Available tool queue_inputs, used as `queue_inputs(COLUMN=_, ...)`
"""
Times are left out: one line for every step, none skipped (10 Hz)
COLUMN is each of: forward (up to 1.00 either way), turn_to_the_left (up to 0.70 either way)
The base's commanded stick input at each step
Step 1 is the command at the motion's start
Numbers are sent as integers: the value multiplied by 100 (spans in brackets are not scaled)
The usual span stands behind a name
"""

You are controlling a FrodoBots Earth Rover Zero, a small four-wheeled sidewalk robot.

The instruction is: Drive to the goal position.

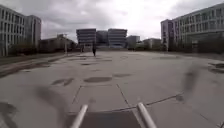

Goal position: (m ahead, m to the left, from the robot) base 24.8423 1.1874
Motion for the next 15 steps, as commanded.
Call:
queue_inputs(forward=100, turn_to_the_left=0)
queue_inputs(forward=100, turn_to_the_left=0)
queue_inputs(forward=100, turn_to_the_left=0)
queue_inputs(forward=100, turn_to_the_left=0)
queue_inputs(forward=100, turn_to_the_left=0)
queue_inputs(forward=100, turn_to_the_left=0)
queue_inputs(forward=100, turn_to_the_left=0)
queue_inputs(forward=100, turn_to_the_left=0)
queue_inputs(forward=100, turn_to_the_left=0)
queue_inputs(forward=100, turn_to_the_left=0)
queue_inputs(forward=100, turn_to_the_left=0)
queue_inputs(forward=100, turn_to_the_left=0)
queue_inputs(forward=100, turn_to_the_left=0)
queue_inputs(forward=100, turn_to_the_left=-8)
queue_inputs(forward=100, turn_to_the_left=-24)
